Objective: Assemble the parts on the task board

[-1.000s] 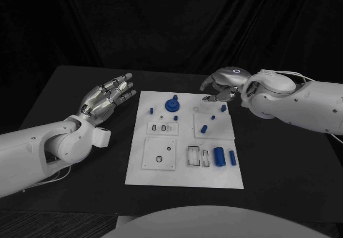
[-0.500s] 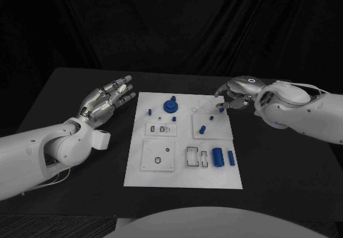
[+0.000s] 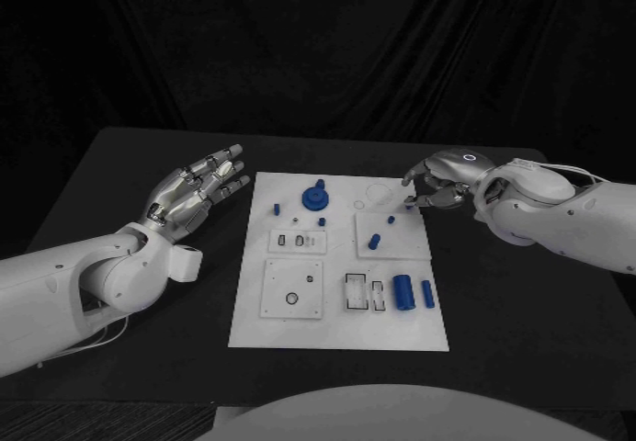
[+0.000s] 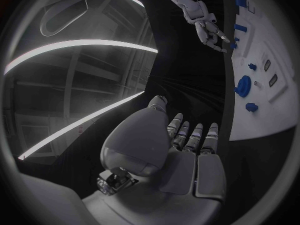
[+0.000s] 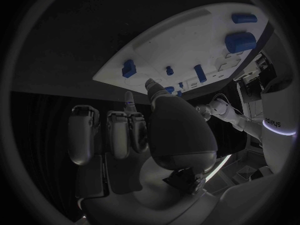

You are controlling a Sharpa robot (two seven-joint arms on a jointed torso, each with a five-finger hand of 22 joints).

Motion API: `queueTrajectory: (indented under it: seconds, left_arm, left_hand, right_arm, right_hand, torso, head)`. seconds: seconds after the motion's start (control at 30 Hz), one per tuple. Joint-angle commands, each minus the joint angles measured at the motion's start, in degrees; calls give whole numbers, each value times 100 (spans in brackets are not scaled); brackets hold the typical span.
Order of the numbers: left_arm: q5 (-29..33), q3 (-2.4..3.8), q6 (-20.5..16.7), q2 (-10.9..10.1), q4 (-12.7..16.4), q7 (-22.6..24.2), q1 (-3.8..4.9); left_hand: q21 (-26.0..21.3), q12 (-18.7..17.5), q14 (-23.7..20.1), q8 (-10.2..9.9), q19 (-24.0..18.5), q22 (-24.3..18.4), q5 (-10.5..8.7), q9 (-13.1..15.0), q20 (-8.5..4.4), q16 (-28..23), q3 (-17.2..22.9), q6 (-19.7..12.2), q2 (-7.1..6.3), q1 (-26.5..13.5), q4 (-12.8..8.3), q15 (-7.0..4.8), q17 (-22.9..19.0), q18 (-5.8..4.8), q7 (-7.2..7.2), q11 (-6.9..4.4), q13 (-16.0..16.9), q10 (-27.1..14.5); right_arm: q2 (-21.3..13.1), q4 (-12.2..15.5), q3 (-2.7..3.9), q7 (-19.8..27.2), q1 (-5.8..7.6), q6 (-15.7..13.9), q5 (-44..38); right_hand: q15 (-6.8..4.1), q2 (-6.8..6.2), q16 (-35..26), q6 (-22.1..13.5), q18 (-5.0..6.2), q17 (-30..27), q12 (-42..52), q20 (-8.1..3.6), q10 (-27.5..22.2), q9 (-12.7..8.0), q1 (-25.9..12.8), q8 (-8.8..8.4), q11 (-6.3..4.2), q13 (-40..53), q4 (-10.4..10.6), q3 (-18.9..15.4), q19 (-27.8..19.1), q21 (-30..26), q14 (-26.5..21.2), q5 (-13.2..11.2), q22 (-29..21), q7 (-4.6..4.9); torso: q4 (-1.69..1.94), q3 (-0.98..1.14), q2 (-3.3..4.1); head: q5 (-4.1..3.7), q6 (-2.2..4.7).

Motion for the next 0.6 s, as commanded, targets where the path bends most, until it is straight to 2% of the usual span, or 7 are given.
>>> queueTrajectory:
  seconds: [0.03, 0.17, 0.43, 0.6]
  left_arm:
    - [-4, 5, 86, 2, 6, 833, -9]
    - [-4, 5, 88, 0, 7, 831, -12]
    - [-4, 5, 95, -11, 11, 823, -14]
    - [-4, 5, 98, -19, 7, 818, -17]
  left_hand:
    - [35, 14, -1, -28, 20, 6, 23, -5, 29, 21, 41, -21, 4, 71, 1, 23, 9, 11, 25, 27, 6, 11]
    - [34, 14, -1, -29, 20, 5, 24, -6, 29, 20, 49, -29, 6, 76, 2, 23, 8, 9, 24, 28, 5, 9]
    - [35, 12, -1, -29, 20, 6, 23, -6, 29, 20, 49, -29, 6, 76, 2, 23, 8, 9, 24, 28, 5, 9]
    - [35, 12, -1, -29, 20, 6, 23, -6, 29, 20, 49, -29, 6, 76, 2, 23, 8, 9, 24, 28, 5, 9]
  right_arm:
    - [1, -33, 2, -106, -22, -45, -12]
    - [5, -74, 2, -132, -44, -18, -12]
    - [32, -139, 2, -139, -114, -19, -12]
    - [54, -178, 2, -123, -131, -19, -12]
  right_hand:
    - [-16, 0, -13, -40, -86, 1326, 14, -16, 590, -6, 52, -30, -42, 1509, 33, -5, 221, 2, 547, 40, 1175, -7]
    - [-17, -7, -10, -54, -82, 1331, 14, -18, 590, -8, 75, -40, -40, 1509, 42, -7, 213, -11, 548, 52, 1169, 0]
    - [-7, -71, -15, -12, -81, 1322, 14, -13, 590, 12, 94, -21, -22, 1509, 150, -58, 209, -24, 546, -87, 1170, 20]
    - [-3, -164, -19, -23, -80, 1314, 14, -8, 590, 28, 136, -28, -21, 1509, 333, -111, 209, -33, 544, -323, 1174, 20]
  torso:
    - [7, -2, -2]
    - [9, -8, -5]
    - [23, -8, -2]
    - [20, -10, 3]
  head:
    - [-4, -11]
    - [-10, -12]
    - [-19, -28]
    - [-19, -37]
